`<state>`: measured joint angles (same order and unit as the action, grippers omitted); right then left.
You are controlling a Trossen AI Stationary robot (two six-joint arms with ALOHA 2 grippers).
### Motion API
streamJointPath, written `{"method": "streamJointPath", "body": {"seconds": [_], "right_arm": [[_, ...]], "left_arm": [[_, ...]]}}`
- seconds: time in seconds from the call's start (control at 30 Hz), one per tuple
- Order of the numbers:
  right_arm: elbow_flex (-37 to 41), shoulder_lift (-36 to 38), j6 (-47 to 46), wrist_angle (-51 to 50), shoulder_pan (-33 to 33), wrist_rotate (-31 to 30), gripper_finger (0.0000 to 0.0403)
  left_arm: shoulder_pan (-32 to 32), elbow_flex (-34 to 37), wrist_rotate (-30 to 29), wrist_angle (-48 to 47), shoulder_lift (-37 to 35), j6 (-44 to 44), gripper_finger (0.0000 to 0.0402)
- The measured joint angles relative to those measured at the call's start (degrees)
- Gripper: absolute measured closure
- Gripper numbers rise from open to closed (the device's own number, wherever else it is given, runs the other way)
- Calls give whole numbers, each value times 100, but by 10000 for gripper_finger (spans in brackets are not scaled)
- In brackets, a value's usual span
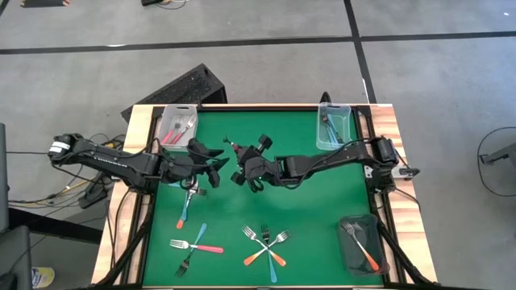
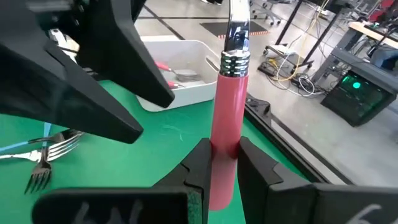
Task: Sort silverware by color (type)
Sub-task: Put the pink fork into the white bin
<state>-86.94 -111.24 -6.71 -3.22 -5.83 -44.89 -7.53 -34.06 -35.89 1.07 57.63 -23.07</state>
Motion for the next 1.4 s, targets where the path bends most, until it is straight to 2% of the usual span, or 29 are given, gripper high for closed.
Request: {"method": "streamJointPath", "body": {"seconds": [0.17, 0.43, 0.53, 0.7, 0.83, 0.93, 1.03, 1.17, 1.3, 1.4], "right_arm": [[0, -2, 51, -113, -8, 313, 329], [0, -2, 55, -296, -14, 350, 329], [0, -2, 57, -276, -14, 378, 329], [0, -4, 69, -291, -19, 455, 329], [0, -7, 90, -288, -27, 454, 329], [0, -7, 66, -315, -32, 436, 330], [0, -7, -283, -423, -45, 461, 327], [0, -7, -834, -511, -42, 519, 314], [0, -7, -847, -584, -34, 620, 292], [0, -7, -847, -634, -37, 724, 277]], "left_arm": [[0, 0, -46, 607, 0, 533, 240], [-1, 0, 94, 1332, 0, 1295, 244], [8, 0, -59, 1419, 0, 1344, 267], [18, 0, -615, 1435, 0, 1461, 335], [17, 0, -522, 1459, 0, 1534, 383], [34, -2, -466, 1427, 0, 1680, 397], [113, -2, -786, 1382, -23, 1998, 401], [303, -2, -1076, 847, -264, 1995, 401], [778, -2, -1490, -318, -659, 1485, 401], [1359, -37, -1519, -1366, -999, 867, 401]]}}
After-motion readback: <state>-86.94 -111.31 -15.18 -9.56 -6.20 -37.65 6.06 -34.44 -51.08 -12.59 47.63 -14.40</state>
